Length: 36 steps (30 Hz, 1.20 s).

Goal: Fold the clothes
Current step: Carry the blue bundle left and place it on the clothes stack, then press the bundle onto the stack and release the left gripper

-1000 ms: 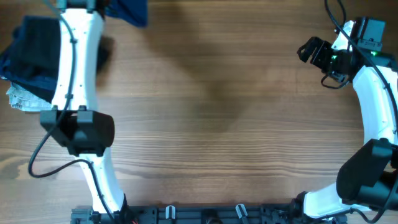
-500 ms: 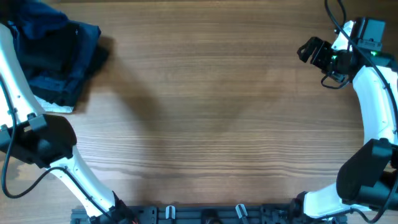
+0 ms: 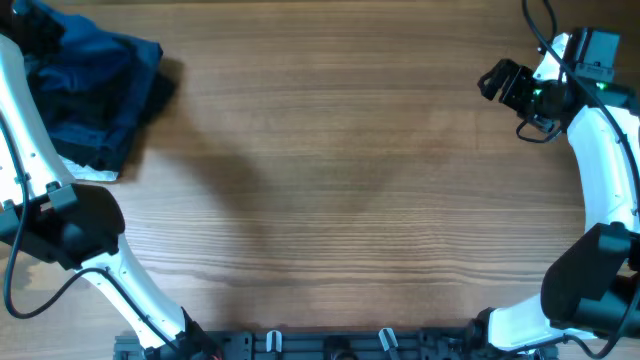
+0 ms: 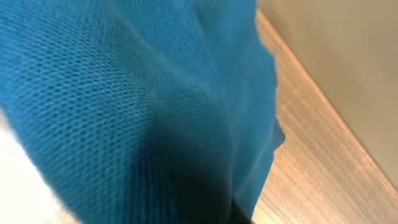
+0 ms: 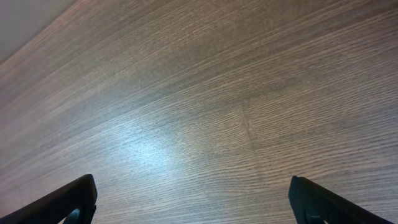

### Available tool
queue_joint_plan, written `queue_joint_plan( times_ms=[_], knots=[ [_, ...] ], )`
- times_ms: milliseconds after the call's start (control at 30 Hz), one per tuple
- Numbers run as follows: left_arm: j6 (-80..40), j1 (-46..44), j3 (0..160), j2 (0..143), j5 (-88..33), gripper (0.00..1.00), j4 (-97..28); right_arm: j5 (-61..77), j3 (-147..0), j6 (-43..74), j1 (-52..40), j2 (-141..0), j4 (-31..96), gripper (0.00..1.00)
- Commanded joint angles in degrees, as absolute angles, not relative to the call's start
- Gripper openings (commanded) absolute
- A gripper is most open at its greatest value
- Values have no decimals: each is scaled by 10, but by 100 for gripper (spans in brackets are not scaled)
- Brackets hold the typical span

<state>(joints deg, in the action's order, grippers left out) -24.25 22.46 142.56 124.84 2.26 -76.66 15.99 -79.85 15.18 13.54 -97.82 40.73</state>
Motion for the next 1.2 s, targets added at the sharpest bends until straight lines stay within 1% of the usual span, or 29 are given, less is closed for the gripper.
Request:
queue_joint_plan(
  times_ms=[0,33,100,133,267,333,433,467,500,533,567,600,667,767,933,1167],
  knots=[
    [-254,223,1418,1230,15,65,-803,152,-794,151,134,-973,407,100],
    [-253,223,1418,1230,15,77,-819,152,-794,152,134,-973,407,100],
    [-253,223,1419,1230,15,93,-837,152,-794,152,134,-973,407,100],
    [-246,223,1419,1230,13,97,-843,152,-794,152,134,-973,407,100],
    [-243,223,1419,1210,-38,94,-848,152,-794,152,134,-973,407,100],
    [-243,223,1419,1187,-41,94,-848,152,-794,152,134,-973,407,99],
    [-243,223,1419,1138,-41,90,-844,152,-794,152,134,-973,407,100],
    [-243,223,1419,1122,-41,86,-843,152,-794,152,134,-973,407,100],
    [-243,223,1419,1110,-41,72,-830,152,-794,152,134,-973,407,100],
    [-243,223,1419,1108,-41,53,-813,152,-794,152,134,-973,407,99],
    [-243,224,1418,1115,-38,11,-791,152,-794,151,134,-973,407,99],
    [-243,224,1419,1122,-39,4,-779,152,-794,151,134,-973,407,99],
    [-242,226,1418,1170,-39,4,-760,152,-794,152,134,-973,407,100],
    [-243,244,1418,1206,-41,4,-768,152,-794,152,134,-973,407,100],
    [-243,283,1416,1270,-41,4,-824,152,-794,152,134,-973,407,100],
    [-242,284,1415,1358,-42,4,-887,152,-794,152,134,-973,407,100]
  ],
)
